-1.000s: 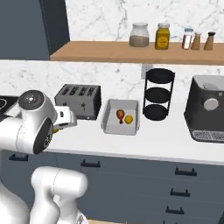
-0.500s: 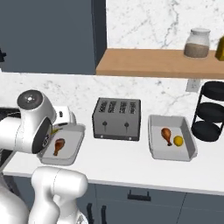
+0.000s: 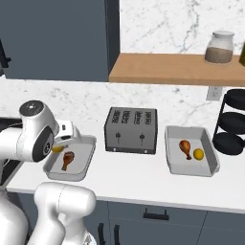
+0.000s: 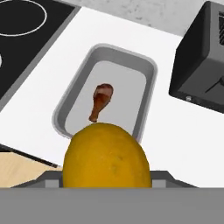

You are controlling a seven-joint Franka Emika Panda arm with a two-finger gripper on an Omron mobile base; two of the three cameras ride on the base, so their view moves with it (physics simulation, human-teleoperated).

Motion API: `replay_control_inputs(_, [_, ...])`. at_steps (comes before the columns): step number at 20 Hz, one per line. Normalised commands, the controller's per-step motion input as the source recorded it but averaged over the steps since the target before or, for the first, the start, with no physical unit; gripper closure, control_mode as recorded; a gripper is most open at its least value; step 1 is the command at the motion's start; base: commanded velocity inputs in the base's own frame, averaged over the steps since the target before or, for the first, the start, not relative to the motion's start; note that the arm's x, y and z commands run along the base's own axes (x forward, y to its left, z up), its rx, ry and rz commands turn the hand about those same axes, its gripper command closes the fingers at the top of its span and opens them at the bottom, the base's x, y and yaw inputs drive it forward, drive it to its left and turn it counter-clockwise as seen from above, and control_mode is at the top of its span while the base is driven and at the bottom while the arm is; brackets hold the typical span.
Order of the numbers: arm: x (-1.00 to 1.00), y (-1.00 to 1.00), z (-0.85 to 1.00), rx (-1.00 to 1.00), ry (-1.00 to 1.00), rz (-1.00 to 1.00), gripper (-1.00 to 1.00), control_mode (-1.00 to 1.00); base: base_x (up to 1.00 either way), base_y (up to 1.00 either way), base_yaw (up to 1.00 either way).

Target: Place one lemon and one chicken drumstick in each tupperware on the nearby counter, to pack two identical lunches.

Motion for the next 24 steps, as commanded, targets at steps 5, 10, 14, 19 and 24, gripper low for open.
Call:
replay_control_inputs(5, [0.42, 0.00, -0.74, 0.00, 0.06, -0.03, 1.00, -1.00, 0.00, 0.00, 0.00])
replay_control_inputs(10, [0.37, 0.01, -0.60, 0.04, 0.05, -0.06, 1.00, -1.00, 0.00, 0.00, 0.00])
replay_control_inputs(14, [0.69, 0.06, -0.39, 0.00, 0.15, -0.01, 1.00, -1.00, 0.00, 0.00, 0.00])
replay_control_inputs(19, [0.85, 0.04, -0.29, 0.00, 0.14, 0.00, 1.00, -1.00, 0.00, 0.00, 0.00])
replay_control_inputs(24, [0.73, 0.21, -0.47, 0.00, 0.13, 0.00, 1.00, -1.00, 0.00, 0.00, 0.00])
